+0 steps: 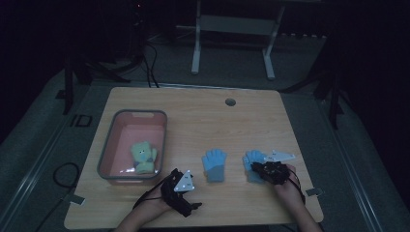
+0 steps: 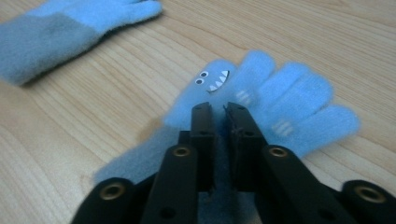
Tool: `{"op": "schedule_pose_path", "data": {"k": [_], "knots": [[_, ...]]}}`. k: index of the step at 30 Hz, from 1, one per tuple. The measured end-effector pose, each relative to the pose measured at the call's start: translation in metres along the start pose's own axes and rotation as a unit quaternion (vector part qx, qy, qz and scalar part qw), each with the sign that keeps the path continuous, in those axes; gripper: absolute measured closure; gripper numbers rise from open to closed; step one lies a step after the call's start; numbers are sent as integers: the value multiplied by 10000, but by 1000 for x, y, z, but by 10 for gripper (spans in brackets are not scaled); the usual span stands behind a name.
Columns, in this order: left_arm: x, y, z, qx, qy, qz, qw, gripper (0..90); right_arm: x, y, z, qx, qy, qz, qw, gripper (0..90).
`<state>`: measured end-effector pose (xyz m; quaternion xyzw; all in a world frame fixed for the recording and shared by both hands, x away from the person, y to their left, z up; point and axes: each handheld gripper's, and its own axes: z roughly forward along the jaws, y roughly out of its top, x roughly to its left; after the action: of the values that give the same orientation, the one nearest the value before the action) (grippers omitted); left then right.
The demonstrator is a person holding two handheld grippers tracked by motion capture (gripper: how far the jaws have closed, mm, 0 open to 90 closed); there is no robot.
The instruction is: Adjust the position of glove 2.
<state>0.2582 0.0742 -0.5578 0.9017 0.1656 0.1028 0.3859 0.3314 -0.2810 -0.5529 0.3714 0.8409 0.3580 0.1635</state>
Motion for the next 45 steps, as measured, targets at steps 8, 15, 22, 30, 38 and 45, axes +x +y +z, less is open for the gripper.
{"op": "schedule_pose_path", "data": {"k": [8,15,22,30,38,45], "knots": [[1,0,0,-22,8,-17,10000,36,11,21,-17,-319,-249,57,9992,865],[1,0,-1,-37,27,-24,10000,36,25,52,-29,-542,-138,-52,9984,864],[1,0,-2,-38,23,-20,10000,36,49,82,-22,-682,168,-321,9970,863],[0,0,-3,-41,10,16,10000,36,75,100,-1,-612,419,-592,9955,862],[0,0,-4,-65,12,5,10000,36,91,107,15,-538,558,-799,9938,860],[0,1,-4,-88,7,2,10000,36,98,100,33,-297,688,-816,9938,858]]}}
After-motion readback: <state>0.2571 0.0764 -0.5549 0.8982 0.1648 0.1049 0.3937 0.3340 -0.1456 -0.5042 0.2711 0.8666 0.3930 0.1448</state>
